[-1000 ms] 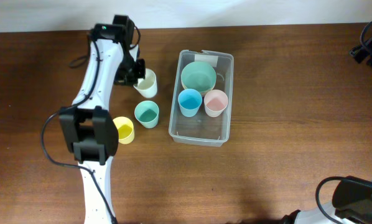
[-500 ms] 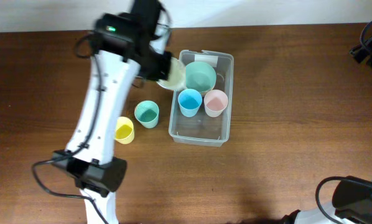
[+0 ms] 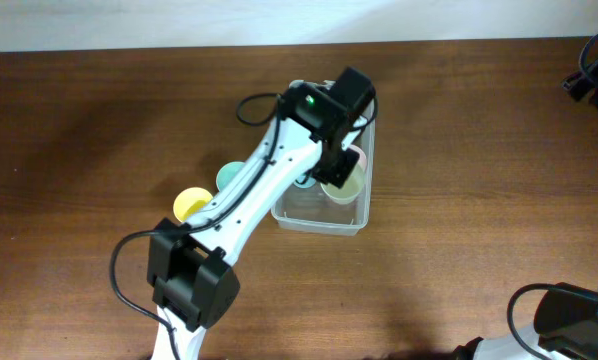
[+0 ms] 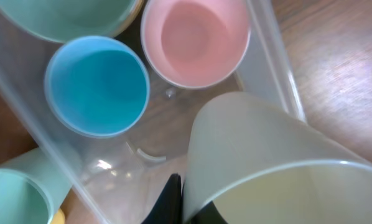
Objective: Pack container
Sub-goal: 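Carry the cream cup into the container's lower right corner and release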
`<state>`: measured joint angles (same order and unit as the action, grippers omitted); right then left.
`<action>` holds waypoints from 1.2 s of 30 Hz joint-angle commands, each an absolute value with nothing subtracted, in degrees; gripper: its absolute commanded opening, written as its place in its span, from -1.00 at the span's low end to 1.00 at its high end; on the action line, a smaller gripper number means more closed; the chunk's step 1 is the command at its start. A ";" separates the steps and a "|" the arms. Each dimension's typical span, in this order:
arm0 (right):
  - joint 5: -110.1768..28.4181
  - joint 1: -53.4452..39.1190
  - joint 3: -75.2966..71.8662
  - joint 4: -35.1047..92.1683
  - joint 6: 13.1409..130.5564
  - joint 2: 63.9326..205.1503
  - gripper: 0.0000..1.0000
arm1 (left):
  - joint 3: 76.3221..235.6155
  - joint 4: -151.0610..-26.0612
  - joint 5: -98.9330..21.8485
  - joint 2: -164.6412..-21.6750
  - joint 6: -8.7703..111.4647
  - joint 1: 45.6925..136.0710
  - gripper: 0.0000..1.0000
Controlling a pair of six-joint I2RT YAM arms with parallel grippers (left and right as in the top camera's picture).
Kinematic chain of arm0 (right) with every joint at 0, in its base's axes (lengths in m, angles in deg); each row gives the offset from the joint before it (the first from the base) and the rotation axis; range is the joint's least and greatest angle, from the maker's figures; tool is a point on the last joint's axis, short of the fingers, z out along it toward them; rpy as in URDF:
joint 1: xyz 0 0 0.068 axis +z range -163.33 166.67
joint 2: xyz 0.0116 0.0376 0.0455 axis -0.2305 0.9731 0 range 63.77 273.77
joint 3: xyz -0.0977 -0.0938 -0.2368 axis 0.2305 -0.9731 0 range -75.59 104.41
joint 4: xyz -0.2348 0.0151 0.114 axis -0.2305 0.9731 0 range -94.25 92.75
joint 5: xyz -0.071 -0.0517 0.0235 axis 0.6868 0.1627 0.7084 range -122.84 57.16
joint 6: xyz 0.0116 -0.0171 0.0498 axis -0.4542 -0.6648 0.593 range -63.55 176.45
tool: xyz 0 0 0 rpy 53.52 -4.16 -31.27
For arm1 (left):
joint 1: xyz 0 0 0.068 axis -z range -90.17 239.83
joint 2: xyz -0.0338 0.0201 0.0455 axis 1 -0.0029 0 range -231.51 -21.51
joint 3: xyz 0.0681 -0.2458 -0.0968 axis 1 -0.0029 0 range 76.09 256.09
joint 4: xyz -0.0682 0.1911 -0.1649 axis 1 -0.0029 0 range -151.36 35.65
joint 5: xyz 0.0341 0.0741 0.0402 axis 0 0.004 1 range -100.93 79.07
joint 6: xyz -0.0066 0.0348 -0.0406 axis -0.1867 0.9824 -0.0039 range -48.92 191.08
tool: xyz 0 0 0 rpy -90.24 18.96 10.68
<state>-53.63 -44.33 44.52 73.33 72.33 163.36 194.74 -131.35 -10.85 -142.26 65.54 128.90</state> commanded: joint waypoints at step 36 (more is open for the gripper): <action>-53.11 -44.48 44.57 73.17 72.18 163.51 0.98 | 194.74 -129.60 -10.57 -148.49 64.28 130.80 -0.13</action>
<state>-53.61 -44.33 44.52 73.35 72.35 163.36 190.74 -127.67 -10.70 -148.53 64.19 131.44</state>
